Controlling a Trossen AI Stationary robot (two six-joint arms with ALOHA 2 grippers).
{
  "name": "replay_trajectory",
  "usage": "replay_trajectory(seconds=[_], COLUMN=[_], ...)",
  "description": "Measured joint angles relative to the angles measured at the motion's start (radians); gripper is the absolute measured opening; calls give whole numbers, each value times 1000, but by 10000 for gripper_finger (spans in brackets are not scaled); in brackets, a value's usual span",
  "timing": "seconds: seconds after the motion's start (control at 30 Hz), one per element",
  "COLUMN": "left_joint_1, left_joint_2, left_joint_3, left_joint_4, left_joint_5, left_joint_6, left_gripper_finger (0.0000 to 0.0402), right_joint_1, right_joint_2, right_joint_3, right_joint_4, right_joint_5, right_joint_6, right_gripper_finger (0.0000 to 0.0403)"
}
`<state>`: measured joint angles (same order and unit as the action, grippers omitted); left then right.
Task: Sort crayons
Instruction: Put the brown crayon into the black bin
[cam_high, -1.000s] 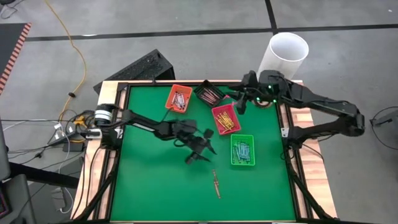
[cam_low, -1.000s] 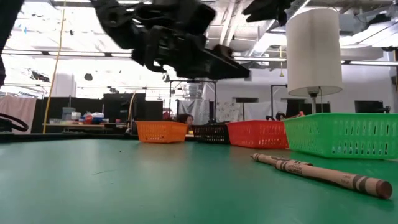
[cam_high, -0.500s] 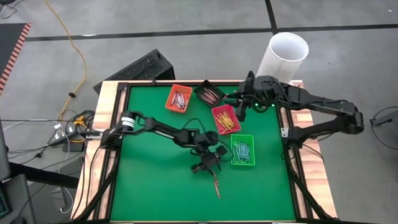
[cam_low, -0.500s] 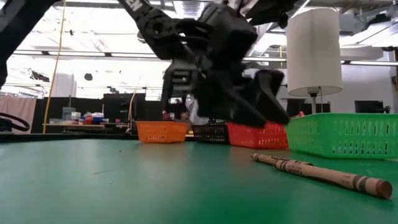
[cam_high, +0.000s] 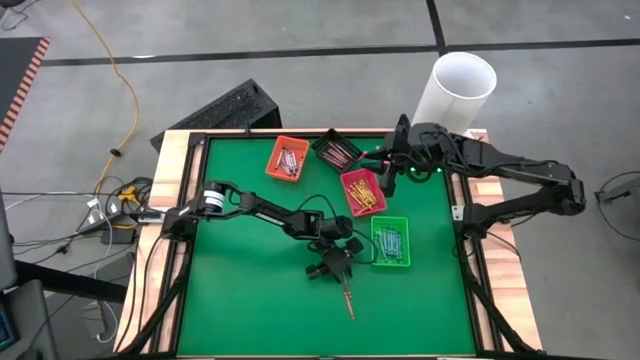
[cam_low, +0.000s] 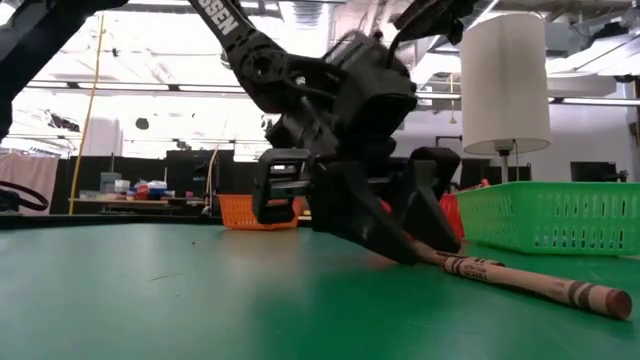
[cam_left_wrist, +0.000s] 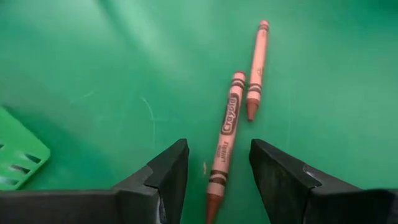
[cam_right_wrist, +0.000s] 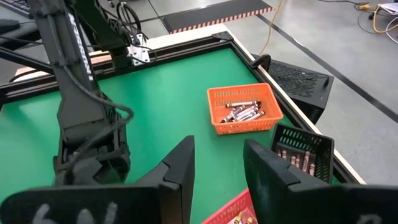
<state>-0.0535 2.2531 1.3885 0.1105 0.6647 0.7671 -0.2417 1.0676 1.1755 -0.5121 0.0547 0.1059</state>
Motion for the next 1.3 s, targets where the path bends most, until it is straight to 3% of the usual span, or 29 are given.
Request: replay_trajectory(seconds=[0.2,0.47,0.67,0.83,1.07,1.3], left_joint_1=[-12,-1,0,19,81,124], left_joint_2=[27,27,22,-19,-163,-399], left_joint_3=[-1,-1,-1,-3,-26,-221], left_joint_4=[-16,-49,-42,-68,-90,109], left_joint_5=[-8,-24,-45,-84,-126,-206], left_joint_6=[-21,-32,-120,-216,-338,-442], left_gripper_finger=[147,15,15,5,2,1], right_joint_1=[7,17,29,67,132,182], right_joint_2=[0,0,0,-10,-60,-112], right_joint_3=[0,0,0,0,0,-4], right_joint_4=[-3,29,38,68,82,81], right_joint_5=[-1,-1,1,74,170,213], right_joint_6=[0,0,-1,-30,-52,-55], right_gripper_finger=[131,131,131,131,131,131])
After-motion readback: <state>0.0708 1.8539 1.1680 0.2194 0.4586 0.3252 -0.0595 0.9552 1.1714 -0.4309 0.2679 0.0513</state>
